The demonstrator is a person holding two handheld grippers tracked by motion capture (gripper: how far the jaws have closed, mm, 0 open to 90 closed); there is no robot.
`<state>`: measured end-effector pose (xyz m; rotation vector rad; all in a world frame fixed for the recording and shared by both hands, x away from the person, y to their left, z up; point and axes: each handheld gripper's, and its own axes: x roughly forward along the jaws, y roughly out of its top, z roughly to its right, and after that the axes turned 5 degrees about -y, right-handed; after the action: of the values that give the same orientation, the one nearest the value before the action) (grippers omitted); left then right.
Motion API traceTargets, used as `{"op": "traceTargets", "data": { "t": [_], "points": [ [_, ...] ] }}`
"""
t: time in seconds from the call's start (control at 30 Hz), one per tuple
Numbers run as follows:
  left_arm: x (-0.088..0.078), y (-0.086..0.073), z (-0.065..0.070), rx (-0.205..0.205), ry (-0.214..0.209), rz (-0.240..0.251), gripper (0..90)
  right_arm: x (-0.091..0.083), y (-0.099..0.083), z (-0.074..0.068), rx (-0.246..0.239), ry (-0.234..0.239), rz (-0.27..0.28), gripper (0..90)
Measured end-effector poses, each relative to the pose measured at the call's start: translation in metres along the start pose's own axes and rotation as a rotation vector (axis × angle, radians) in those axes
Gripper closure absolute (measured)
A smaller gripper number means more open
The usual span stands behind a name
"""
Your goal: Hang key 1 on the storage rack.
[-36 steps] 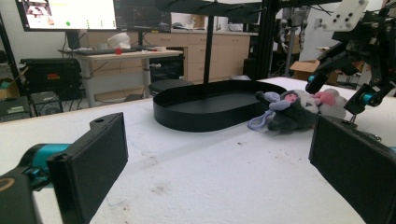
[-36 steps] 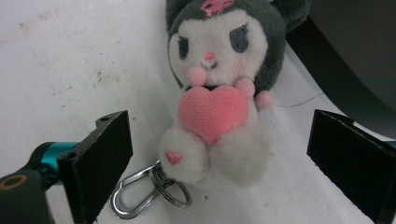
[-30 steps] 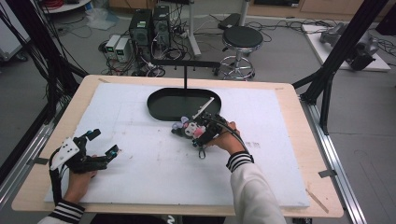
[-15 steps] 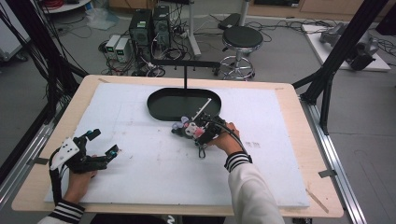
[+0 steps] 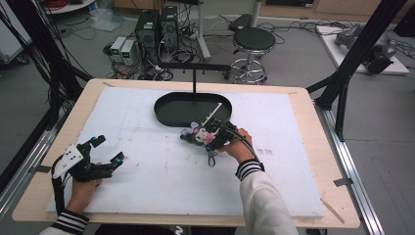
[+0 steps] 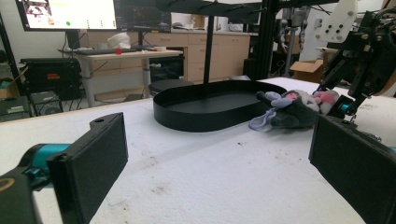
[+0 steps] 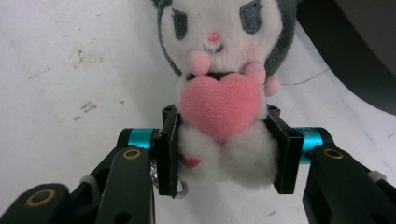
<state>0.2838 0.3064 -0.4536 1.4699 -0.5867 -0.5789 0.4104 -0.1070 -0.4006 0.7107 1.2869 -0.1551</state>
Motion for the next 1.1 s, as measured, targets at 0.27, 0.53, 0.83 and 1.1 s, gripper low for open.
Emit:
{"op": "traceTargets", "data": {
  "t": [0.27,0.53,0.83,1.1],
  "points": [
    [0.0,0.0,0.0,0.001,0.0,0.001,4.9,-0.005,0.001,-0.002,-0.014,-0.008,0.017,56.2],
    [0.0,0.0,0.0,-0.001,0.0,0.0,4.9,-0.017,0.0,0.0,0.032,0.017,0.109,56.4],
    [0.0,0.0,0.0,0.0,0.0,0.0,4.9,-0.032,-0.002,0.007,0.102,0.014,0.233,56.3],
    [0.0,0.0,0.0,-0.001,0.0,0.0,4.9,-0.047,-0.005,0.013,0.162,-0.013,0.361,56.3]
  ]
}}
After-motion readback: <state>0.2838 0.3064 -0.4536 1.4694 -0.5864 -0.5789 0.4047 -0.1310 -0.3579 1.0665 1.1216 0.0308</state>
